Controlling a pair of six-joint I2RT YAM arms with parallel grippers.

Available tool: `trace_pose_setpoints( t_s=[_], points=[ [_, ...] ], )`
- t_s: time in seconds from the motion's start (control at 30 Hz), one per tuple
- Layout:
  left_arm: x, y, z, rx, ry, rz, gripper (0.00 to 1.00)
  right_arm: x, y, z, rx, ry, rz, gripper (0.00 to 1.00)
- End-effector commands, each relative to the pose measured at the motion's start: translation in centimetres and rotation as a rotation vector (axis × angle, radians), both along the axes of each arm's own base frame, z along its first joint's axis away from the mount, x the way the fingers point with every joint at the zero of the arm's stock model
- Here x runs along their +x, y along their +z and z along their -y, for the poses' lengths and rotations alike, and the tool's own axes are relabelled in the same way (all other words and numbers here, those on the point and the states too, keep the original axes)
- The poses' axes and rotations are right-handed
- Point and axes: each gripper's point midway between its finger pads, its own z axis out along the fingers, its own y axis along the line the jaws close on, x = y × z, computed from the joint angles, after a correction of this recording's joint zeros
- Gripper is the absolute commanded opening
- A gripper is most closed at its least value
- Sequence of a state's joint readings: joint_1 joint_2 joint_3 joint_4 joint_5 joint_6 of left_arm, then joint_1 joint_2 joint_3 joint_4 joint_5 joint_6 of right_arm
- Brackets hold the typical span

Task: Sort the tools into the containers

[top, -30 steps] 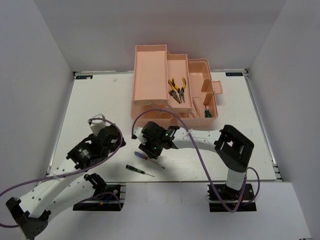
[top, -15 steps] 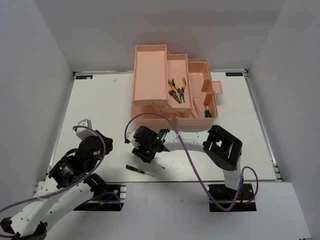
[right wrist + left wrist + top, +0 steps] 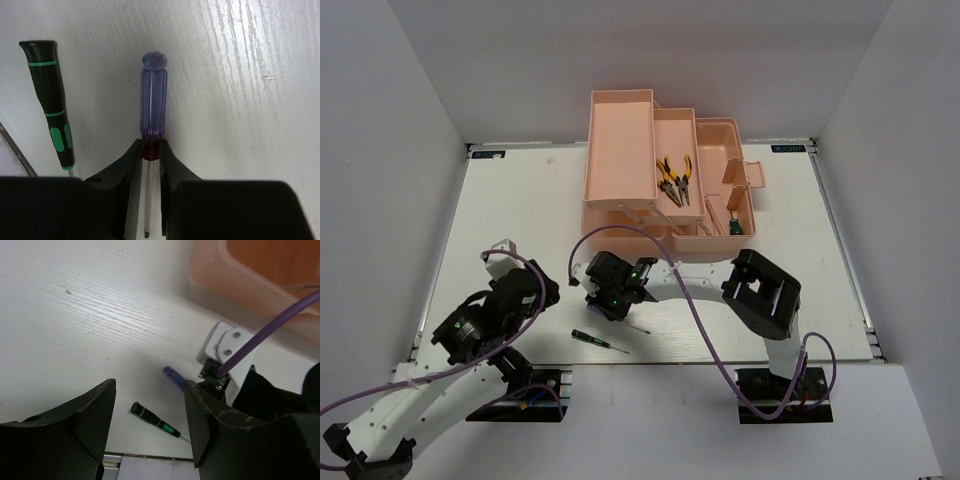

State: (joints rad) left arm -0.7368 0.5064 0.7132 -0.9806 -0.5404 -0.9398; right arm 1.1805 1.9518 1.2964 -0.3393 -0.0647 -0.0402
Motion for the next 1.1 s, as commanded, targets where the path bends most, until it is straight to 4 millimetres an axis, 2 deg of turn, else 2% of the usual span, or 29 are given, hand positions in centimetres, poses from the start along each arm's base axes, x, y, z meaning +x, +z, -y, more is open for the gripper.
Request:
trace_pose_setpoints(
  t_s=[0.0,0.13,0.17,0.2,0.27,0.37,0.4,0.47,0.5,0.53,0.57,0.63,0.67,0.7,0.73,0.77,0.83,0.87,0.93,0.97,1.03,1.07],
  points=[
    [-0.6,-1.7,-0.1,0.007,0.034,-0.086,0.68,-0.5,-0.7,1.1,-0.05,0.022,-0.026,0.02],
    [-0.7,-1.6,-0.1,0.005,0.05,-0.106,0.68,-0.4,0.5,2.5,-0.06,0.026,-0.037,0.0],
    [-0.8,-1.6,0.0,0.001,0.044,-0.11,0.68,-0.5,1.5,2.6,-0.04,0.04,-0.033,0.0],
    [-0.8,-1.6,0.0,0.0,0.044,-0.11,0.68,-0.4,1.8,2.9,-0.04,0.041,-0.034,0.0],
    [-0.6,-1.6,0.9,-0.033,0.022,-0.105,0.68,0.0,3.5,3.6,-0.016,0.048,-0.021,0.0],
    [-0.5,-3.2,2.4,-0.056,-0.02,-0.148,0.66,0.5,5.4,4.5,0.013,0.053,-0.019,0.0],
    [-0.5,-3.6,2.9,-0.06,-0.031,-0.161,0.66,0.6,7.4,4.7,0.06,0.072,-0.01,0.0],
    [-0.6,-4.5,4.0,-0.079,-0.067,-0.199,0.65,0.9,8.8,4.7,0.111,0.096,-0.014,0.0],
    [-0.4,-5.0,4.6,-0.097,-0.069,-0.21,0.65,0.5,11.0,4.5,0.167,0.137,-0.01,0.0],
    [-0.5,-5.6,5.2,-0.103,-0.08,-0.247,0.64,0.5,11.7,4.5,0.179,0.142,-0.012,0.0],
    [-0.6,-6.1,5.5,-0.106,-0.077,-0.267,0.64,1.1,13.3,4.2,0.21,0.138,-0.004,0.0],
    [-0.7,-6.9,5.9,-0.103,-0.074,-0.31,0.62,1.0,16.2,3.6,0.261,0.158,-0.016,0.0],
    [-0.6,-7.0,6.0,-0.102,-0.074,-0.311,0.62,1.5,16.7,3.7,0.27,0.147,-0.019,0.0],
    [-0.7,-7.0,6.2,-0.116,-0.072,-0.319,0.61,1.6,18.2,3.2,0.302,0.154,-0.022,0.0],
    [-0.6,-7.2,6.5,-0.119,-0.078,-0.326,0.61,2.3,19.6,2.9,0.327,0.14,-0.006,0.0],
    [-0.6,-7.2,6.5,-0.119,-0.078,-0.326,0.61,2.5,20.1,2.7,0.334,0.133,-0.008,0.0],
    [-0.7,-7.3,6.7,-0.14,-0.069,-0.333,0.61,4.0,23.0,2.0,0.391,0.105,0.037,0.0],
    [-0.8,-7.7,6.6,-0.141,-0.06,-0.342,0.61,5.0,23.6,2.1,0.391,0.076,0.069,0.0],
    [-1.0,-8.1,6.7,-0.156,-0.055,-0.353,0.61,7.2,27.1,1.4,0.459,0.039,0.16,0.0],
    [-1.2,-8.5,6.9,-0.168,-0.051,-0.364,0.61,8.8,27.3,1.5,0.442,-0.017,0.209,0.0],
    [-1.5,-9.3,6.9,-0.168,-0.046,-0.386,0.61,12.0,31.1,1.1,0.507,-0.106,0.325,0.0],
    [-1.6,-9.5,7.0,-0.174,-0.042,-0.401,0.61,14.0,31.0,1.3,0.497,-0.177,0.356,0.0]
  ],
)
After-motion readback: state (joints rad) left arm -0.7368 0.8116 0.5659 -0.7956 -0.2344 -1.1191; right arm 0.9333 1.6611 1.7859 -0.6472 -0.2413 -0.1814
